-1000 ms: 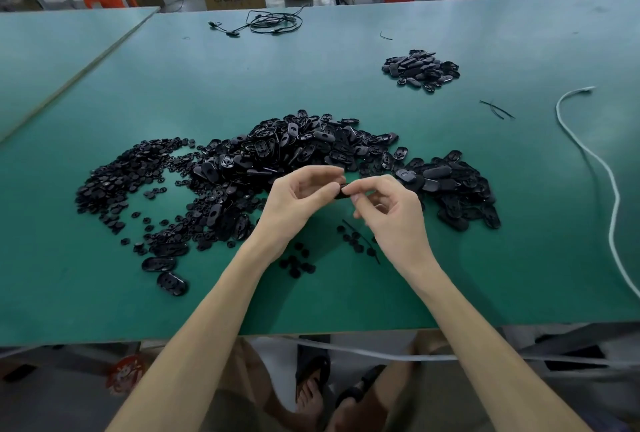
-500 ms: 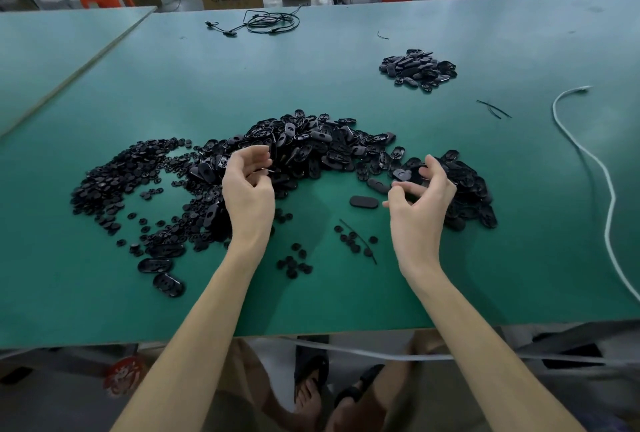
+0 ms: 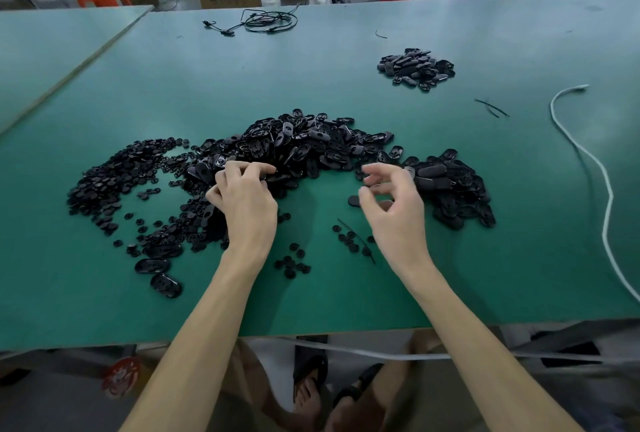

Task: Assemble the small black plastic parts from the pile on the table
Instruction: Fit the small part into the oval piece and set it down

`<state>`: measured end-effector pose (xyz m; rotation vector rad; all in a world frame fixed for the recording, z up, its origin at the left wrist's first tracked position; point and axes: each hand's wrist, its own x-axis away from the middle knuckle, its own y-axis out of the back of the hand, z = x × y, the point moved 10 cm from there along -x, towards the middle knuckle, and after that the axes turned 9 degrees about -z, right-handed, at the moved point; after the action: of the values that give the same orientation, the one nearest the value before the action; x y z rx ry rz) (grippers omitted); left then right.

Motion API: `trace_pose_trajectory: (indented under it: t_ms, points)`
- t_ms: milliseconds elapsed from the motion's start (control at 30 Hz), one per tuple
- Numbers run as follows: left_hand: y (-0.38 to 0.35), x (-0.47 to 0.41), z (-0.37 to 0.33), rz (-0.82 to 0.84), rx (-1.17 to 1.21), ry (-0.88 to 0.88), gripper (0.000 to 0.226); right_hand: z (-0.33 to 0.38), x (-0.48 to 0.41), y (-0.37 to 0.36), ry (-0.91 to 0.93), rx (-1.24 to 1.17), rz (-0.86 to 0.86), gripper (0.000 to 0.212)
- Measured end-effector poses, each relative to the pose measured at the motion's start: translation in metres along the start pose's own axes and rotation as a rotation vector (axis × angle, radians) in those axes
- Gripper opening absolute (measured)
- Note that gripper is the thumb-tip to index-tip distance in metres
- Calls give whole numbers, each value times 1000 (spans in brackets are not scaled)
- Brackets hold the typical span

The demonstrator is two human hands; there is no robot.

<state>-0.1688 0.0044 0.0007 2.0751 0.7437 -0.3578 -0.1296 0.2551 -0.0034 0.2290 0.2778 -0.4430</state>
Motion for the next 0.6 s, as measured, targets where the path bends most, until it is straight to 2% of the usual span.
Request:
trace_pose_trajectory:
  t_ms: [167,267,433,600]
  points:
    - [-1,-1,4,22,-23,32,33,18,16,-33,254,152,278,19]
    - [-6,-1,6,64,-49,37,34,18,27,-46,351,264,401,21]
    - [-3,-1,4,36,19,42,27,24,45,-61,507,380,531,34]
    - [-4,-1,0,44,66,18,20,25,58,-71,608,461,627,34]
